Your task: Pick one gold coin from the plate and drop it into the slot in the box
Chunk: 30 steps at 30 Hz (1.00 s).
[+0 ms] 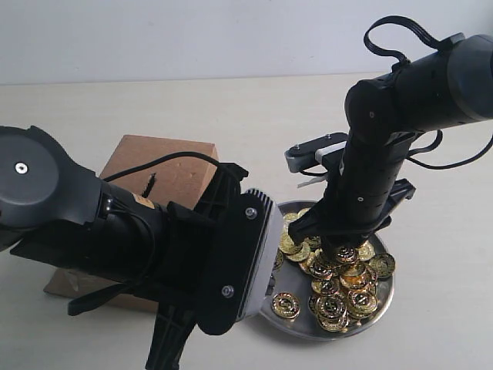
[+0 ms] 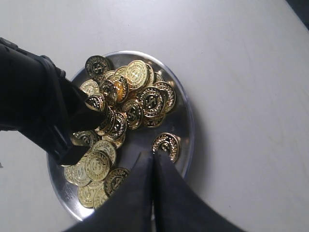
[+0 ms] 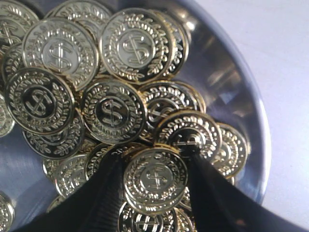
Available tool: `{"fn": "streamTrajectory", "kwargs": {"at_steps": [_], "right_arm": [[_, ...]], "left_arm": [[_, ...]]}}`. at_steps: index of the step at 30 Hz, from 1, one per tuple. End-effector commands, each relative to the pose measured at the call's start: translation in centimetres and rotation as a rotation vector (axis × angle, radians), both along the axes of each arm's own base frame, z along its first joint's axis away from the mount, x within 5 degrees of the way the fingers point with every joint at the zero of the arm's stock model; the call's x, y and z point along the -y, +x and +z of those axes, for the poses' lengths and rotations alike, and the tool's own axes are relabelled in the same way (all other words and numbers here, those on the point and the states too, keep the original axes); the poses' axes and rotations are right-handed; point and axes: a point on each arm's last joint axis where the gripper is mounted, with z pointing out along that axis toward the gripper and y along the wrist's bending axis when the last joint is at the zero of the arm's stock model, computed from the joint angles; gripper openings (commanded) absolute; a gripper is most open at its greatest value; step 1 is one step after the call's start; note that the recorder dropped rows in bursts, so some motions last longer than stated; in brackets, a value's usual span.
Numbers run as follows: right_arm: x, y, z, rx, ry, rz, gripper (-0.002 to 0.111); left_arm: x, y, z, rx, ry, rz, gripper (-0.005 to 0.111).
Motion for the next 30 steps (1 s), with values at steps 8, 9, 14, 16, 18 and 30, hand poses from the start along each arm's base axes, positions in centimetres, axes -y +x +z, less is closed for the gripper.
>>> {"fn": "streamTrajectory", "kwargs": {"at_steps": [8,9,14,16,18,30], "right_arm": [[0.0,-0.1,1.4,0.034,0.019,0.028,0.025],[-0.1,-0.2,1.7,0.042,0.027,0.031,0.025],[-1.1,-0.5,2.6,0.034,0.146,0.053,0.025],[-1.4,-0.7,3.0,0.030,0.191,0.065,0.025],[-1.8,-0.9,3.4,0.027,0.234,0.092,0.025],[-2.7,-3.4,7.7,0.024,0.428,0.498,0.025]], "left_arm": [[0.1,-0.1,0.3,-0.006,-0.008,-0.002,0.000],[0.1,-0.1,0.3,-0.006,-0.008,-0.002,0.000],[0.1,-0.1,0.3,-0.014,-0.010,0.008,0.000],[0.1,-0.1,0.3,-0.026,-0.013,0.026,0.000],[0.1,0.0,0.3,-0.034,-0.018,0.055,0.000],[-1.3,0.7,2.1,-0.060,-0.080,0.148,0.000]]}}
